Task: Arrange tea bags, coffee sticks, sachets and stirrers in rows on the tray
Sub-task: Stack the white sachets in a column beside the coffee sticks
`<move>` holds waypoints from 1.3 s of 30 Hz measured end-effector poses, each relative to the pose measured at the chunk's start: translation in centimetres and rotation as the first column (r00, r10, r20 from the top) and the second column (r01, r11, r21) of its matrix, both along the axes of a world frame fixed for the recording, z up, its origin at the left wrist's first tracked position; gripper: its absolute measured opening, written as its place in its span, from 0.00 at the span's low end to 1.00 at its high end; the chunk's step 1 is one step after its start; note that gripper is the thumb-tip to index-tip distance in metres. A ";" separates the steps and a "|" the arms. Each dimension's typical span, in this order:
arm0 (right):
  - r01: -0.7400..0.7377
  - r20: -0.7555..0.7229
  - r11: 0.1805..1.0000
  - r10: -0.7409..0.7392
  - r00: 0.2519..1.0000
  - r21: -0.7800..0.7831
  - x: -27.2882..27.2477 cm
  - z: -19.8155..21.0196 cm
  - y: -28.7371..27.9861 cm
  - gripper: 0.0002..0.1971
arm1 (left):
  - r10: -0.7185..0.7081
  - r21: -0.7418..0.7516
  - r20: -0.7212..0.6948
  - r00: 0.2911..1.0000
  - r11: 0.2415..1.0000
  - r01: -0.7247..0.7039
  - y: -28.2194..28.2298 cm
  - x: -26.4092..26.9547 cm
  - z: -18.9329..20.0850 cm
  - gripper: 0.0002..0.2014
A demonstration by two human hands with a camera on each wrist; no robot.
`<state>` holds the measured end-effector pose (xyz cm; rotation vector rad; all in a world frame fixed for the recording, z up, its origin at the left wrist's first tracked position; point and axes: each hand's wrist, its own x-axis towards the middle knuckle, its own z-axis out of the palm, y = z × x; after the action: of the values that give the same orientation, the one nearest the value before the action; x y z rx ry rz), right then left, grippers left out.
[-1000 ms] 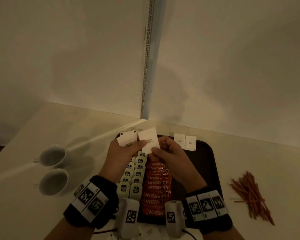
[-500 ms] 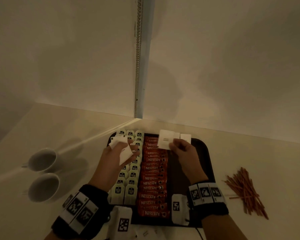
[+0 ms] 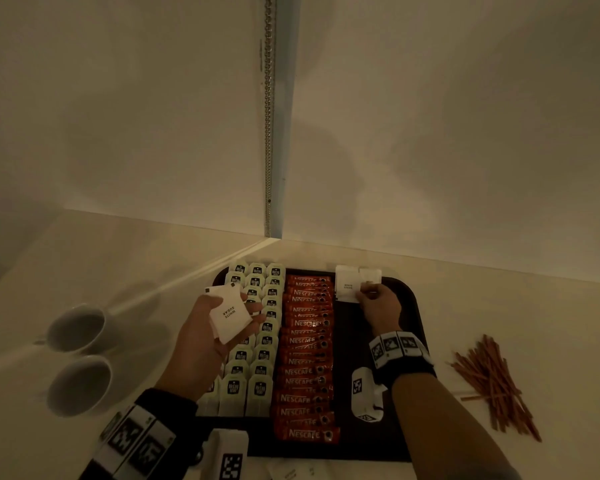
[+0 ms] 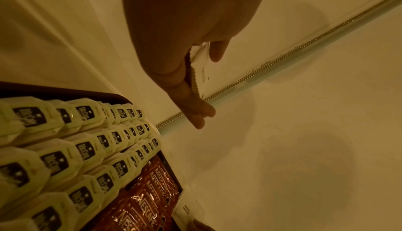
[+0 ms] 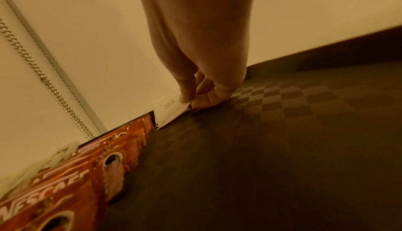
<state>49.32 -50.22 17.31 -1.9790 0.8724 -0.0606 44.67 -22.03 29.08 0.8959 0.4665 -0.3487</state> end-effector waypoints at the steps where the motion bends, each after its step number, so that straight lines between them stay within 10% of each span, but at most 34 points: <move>1: 0.012 0.005 1.000 -0.012 1.000 0.000 0.1 0.0 0.1 0.11 | -0.005 -0.002 -0.005 1.000 1.000 0.005 0.0 0.0 0.0 0.16; 12: -0.002 0.129 0.999 0.008 0.992 -0.050 0.2 2.4 2.2 0.09 | -0.067 0.060 0.028 0.997 0.996 0.065 -0.6 0.5 0.5 0.12; 20: -0.680 0.337 0.693 0.598 0.728 0.239 -3.5 11.4 10.2 0.11 | -0.158 0.317 0.163 0.974 0.943 0.100 -1.9 1.2 1.0 0.13; 25: -0.607 0.449 0.717 0.443 0.776 0.342 -3.5 12.8 9.8 0.05 | -0.231 0.382 0.187 0.955 0.913 0.146 -1.8 0.8 1.1 0.13; 33: -0.602 0.567 0.798 0.505 0.651 -0.020 -3.0 16.0 9.7 0.08 | -0.276 0.397 0.256 0.926 0.904 0.160 -2.2 0.3 1.6 0.10; 39: -0.607 0.533 0.782 0.458 0.711 0.139 -4.0 16.0 9.9 0.11 | -0.221 0.310 0.277 0.935 0.942 0.131 -2.7 -0.1 1.4 0.11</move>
<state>45.36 -40.35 33.28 -1.7337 -0.0486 -0.0611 44.59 -24.70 30.49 1.2591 0.1448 -0.3024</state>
